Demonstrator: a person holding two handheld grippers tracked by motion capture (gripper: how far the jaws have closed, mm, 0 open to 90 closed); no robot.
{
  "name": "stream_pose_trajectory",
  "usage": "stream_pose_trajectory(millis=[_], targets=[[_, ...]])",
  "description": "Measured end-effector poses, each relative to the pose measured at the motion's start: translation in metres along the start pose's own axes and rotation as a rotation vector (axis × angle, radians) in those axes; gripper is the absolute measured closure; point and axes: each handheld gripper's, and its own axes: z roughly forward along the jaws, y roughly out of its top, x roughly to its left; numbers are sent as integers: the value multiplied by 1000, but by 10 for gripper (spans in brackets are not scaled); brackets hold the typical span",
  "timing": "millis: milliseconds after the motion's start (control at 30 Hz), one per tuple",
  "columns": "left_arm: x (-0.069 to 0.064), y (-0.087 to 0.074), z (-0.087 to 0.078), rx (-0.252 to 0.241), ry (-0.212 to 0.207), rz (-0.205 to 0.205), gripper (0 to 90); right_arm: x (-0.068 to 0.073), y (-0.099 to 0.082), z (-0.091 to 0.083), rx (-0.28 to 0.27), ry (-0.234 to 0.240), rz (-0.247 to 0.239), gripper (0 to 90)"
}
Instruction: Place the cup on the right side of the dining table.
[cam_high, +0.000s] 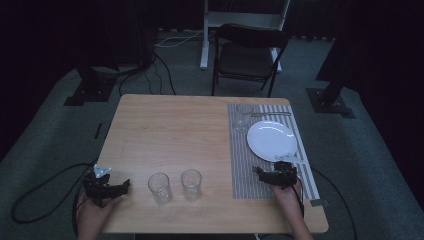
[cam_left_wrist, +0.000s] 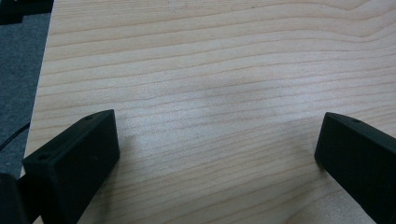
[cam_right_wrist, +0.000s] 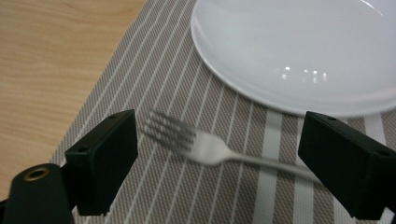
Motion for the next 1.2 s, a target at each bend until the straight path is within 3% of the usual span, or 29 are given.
stream_pose_trajectory(millis=[100,467,800,1200], targets=[[0,0,0,0,0,0,2,-1,-8,-3,21,-12,-12,116],[0,0,0,0,0,0,2,-13,-36,-17,30,6,28,115],[0,0,0,0,0,0,2,-25,-51,-26,44,-42,32,116],[0,0,0,0,0,1,3,-44,-71,-36,36,-58,44,115]])
